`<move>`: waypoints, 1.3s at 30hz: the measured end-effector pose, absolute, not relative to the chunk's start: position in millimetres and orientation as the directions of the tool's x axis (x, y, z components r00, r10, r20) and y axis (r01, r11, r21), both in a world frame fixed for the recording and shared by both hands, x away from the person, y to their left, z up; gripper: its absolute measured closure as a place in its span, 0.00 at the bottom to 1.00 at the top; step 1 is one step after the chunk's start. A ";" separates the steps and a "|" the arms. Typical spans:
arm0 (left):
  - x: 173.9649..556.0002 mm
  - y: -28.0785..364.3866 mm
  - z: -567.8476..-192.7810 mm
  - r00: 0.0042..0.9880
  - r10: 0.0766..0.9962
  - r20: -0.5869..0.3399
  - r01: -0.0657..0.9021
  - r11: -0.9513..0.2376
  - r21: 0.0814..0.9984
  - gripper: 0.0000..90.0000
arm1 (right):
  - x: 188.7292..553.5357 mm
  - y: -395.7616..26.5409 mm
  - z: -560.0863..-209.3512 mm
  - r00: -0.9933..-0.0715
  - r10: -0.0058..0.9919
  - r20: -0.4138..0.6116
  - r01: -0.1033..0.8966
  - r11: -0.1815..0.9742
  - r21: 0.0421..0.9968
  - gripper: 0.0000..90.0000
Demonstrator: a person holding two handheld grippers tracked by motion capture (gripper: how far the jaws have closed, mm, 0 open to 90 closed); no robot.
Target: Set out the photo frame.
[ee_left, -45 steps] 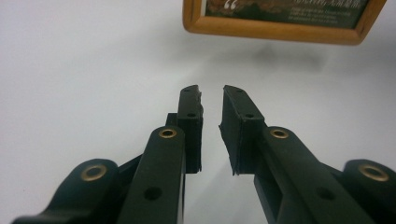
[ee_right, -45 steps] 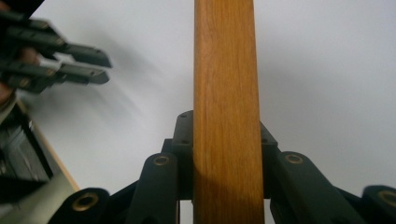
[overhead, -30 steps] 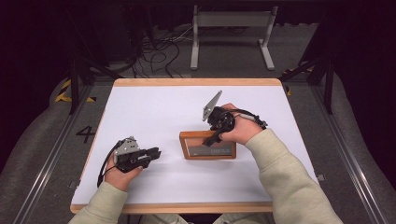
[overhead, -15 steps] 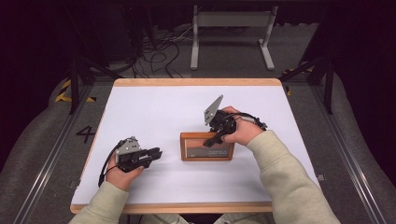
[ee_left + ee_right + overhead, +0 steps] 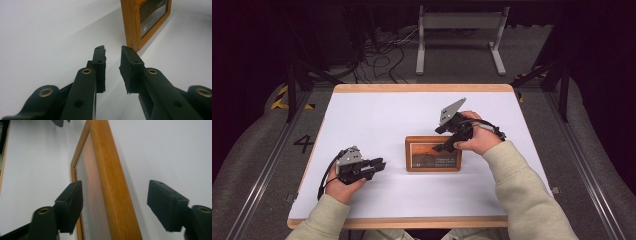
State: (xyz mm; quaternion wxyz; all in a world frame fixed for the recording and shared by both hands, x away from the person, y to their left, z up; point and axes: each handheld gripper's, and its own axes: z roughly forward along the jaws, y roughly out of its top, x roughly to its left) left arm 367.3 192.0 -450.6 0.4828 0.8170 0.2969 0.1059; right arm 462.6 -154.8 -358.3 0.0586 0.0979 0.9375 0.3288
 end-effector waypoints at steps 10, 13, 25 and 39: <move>359.5 198.4 -446.3 0.788 0.605 -0.116 0.385 -0.337 0.859 0.67 | 441.7 -194.5 -345.9 -0.918 0.393 -0.055 0.235 0.651 0.722 0.23; 354.3 204.3 -443.4 0.774 0.620 -0.126 0.392 -0.313 0.865 0.63 | 432.1 -209.2 -341.6 -0.896 0.441 -0.058 0.251 0.609 0.752 0.23; 342.7 220.1 -440.1 0.749 0.652 -0.120 0.376 -0.270 0.886 0.49 | 388.2 -268.2 -346.9 -0.816 0.575 -0.059 0.283 0.487 0.827 0.21; 344.6 229.1 -443.0 0.735 0.674 -0.073 0.331 -0.263 0.906 0.46 | 363.5 -321.5 -394.6 -0.724 0.690 -0.030 0.335 0.390 0.858 0.21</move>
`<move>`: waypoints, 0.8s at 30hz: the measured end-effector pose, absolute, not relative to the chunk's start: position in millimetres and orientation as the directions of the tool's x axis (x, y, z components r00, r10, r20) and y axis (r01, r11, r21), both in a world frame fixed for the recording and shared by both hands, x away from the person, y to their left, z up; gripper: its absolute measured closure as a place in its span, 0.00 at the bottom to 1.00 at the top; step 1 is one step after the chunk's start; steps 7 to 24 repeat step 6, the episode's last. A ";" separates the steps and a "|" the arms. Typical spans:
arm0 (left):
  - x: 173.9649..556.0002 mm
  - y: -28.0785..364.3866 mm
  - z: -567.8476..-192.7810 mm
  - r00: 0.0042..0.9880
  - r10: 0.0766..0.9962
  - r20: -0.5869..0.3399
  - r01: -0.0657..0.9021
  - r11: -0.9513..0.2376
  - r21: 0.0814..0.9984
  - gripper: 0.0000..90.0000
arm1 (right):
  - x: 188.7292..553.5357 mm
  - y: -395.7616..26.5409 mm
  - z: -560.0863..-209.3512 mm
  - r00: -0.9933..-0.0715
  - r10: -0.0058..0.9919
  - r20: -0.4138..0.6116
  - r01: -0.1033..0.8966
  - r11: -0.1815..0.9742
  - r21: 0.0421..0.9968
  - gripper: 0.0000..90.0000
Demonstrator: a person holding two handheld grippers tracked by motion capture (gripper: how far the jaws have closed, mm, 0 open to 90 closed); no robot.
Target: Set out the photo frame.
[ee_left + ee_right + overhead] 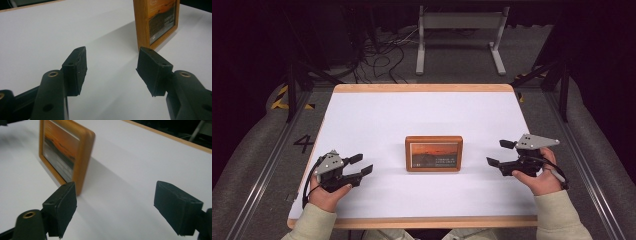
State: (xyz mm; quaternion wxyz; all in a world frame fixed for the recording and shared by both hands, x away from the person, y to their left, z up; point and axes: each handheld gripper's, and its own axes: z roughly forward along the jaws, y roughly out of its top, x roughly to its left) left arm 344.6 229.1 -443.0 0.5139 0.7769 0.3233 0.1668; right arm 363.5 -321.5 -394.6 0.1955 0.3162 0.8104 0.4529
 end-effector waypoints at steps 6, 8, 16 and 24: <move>346.3 229.7 -443.3 0.731 0.678 -0.073 0.326 -0.254 0.911 0.45 | 363.9 -335.4 -416.9 -0.686 0.727 -0.015 0.373 0.369 0.851 0.21; 346.3 229.7 -443.3 0.731 0.678 -0.073 0.326 -0.254 0.911 0.45 | 363.9 -335.4 -416.9 -0.686 0.727 -0.015 0.373 0.369 0.851 0.21; 346.3 229.7 -443.3 0.731 0.678 -0.073 0.326 -0.254 0.911 0.45 | 363.9 -335.4 -416.9 -0.686 0.727 -0.015 0.373 0.369 0.851 0.21; 346.3 229.7 -443.3 0.731 0.678 -0.073 0.326 -0.254 0.911 0.45 | 363.9 -335.4 -416.9 -0.686 0.727 -0.015 0.373 0.369 0.851 0.21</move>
